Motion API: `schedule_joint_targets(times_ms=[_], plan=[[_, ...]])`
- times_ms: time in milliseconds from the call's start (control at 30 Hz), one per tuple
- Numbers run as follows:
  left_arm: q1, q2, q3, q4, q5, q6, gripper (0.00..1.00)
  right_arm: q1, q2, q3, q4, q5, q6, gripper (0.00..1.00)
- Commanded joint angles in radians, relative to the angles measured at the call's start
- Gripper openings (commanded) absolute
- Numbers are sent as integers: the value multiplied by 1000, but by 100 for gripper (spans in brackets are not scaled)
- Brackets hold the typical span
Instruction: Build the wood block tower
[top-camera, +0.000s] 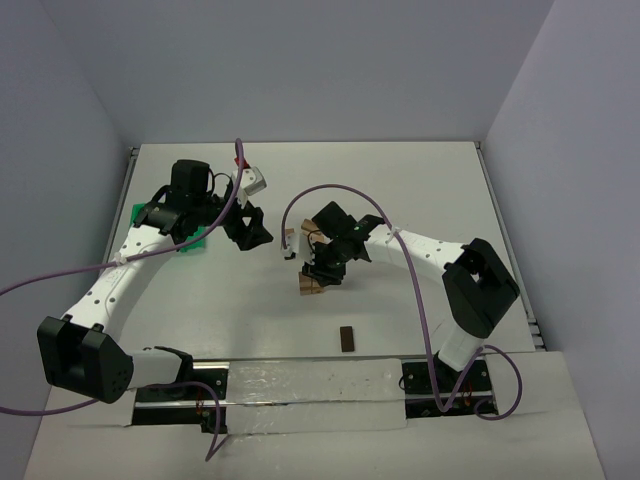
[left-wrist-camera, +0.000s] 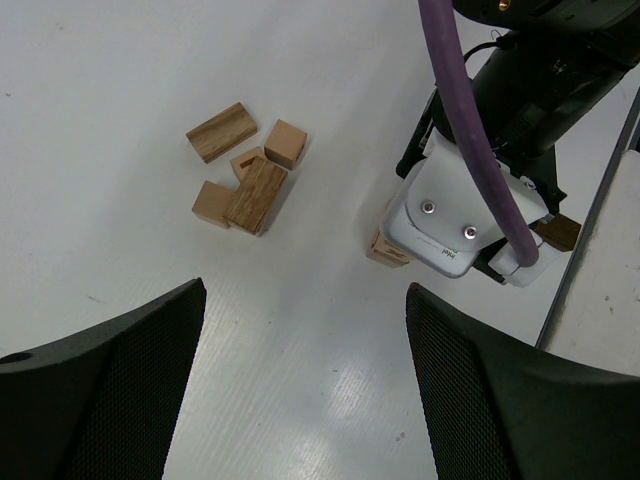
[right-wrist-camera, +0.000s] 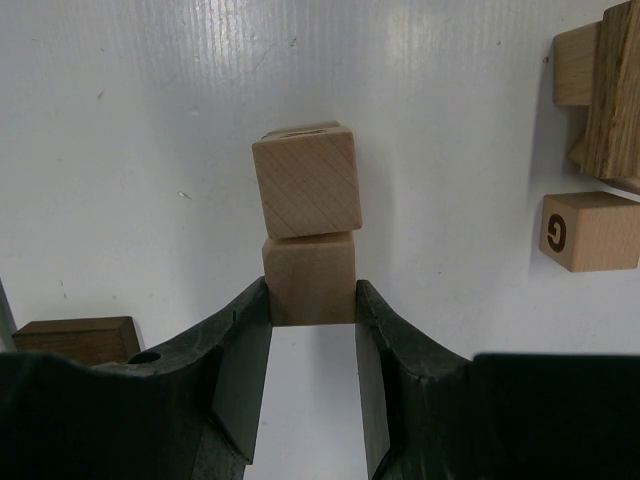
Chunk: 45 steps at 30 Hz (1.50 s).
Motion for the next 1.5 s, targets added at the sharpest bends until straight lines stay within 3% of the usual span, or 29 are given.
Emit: schedule_joint_targets(times_ms=[0, 1467], plan=[[8, -1, 8, 35, 15, -7, 87, 10, -47, 17, 7, -6, -12, 37], [8, 7, 13, 32, 20, -5, 87, 10, -21, 37, 1, -25, -14, 44]])
